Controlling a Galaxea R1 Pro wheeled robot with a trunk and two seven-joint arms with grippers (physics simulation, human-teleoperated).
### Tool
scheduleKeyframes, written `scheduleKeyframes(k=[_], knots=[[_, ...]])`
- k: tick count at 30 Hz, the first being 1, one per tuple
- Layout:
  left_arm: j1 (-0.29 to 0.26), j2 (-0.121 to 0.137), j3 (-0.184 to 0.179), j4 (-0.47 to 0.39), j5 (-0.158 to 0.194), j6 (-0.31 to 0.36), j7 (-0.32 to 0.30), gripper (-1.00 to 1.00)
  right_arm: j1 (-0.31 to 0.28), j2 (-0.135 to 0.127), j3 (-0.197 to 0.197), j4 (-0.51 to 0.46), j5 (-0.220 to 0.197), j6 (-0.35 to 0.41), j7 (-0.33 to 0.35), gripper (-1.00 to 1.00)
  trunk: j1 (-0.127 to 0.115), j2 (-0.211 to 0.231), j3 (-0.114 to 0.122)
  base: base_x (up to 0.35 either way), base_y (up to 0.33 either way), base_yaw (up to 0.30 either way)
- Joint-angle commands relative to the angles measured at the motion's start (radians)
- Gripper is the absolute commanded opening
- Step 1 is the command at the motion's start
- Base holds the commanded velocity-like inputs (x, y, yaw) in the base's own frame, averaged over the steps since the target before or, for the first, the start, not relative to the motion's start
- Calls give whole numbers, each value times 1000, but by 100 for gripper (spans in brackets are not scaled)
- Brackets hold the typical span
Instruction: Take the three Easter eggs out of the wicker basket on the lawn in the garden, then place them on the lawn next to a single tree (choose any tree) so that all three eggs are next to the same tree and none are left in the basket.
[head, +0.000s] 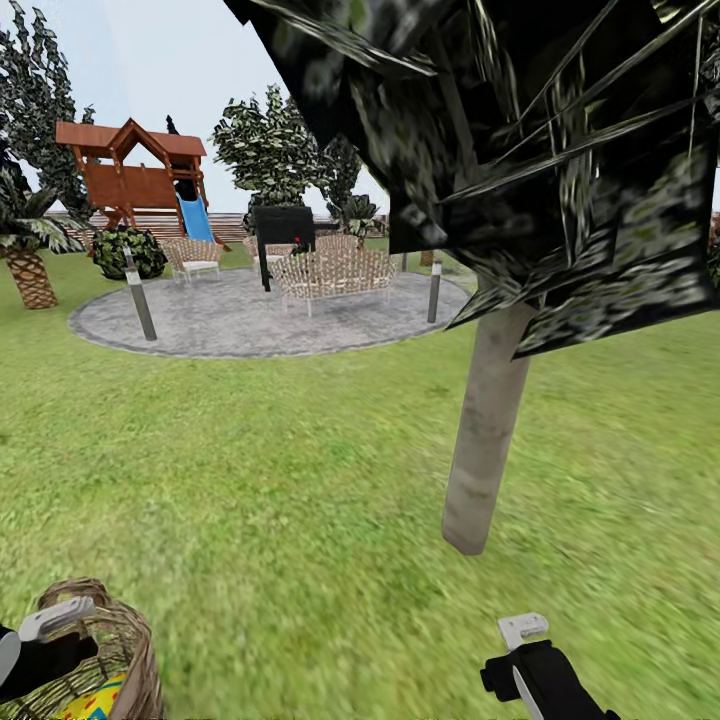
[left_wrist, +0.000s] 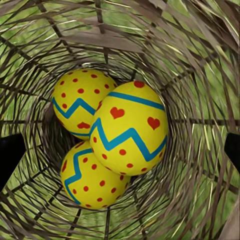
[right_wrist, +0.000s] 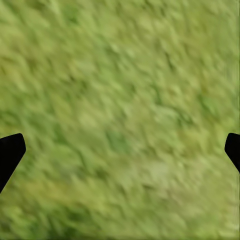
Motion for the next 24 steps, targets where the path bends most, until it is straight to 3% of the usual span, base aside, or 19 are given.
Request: scheduleKeyframes(k=[1, 20, 24], knots=[[0, 0, 0, -1, 11, 4, 10, 100, -1, -1, 4, -1, 7, 6, 0, 100, 4, -8, -4, 0, 0, 0], [0, -3, -1, -3, 13, 5, 8, 100, -1, -4, -5, -5, 6, 8, 0, 100, 77, -141, -64, 0, 0, 0], [0, -3, -2, -3, 27, 4, 8, 100, -1, -4, -3, -6, 7, 7, 0, 100, 78, -142, -79, 0, 0, 0]])
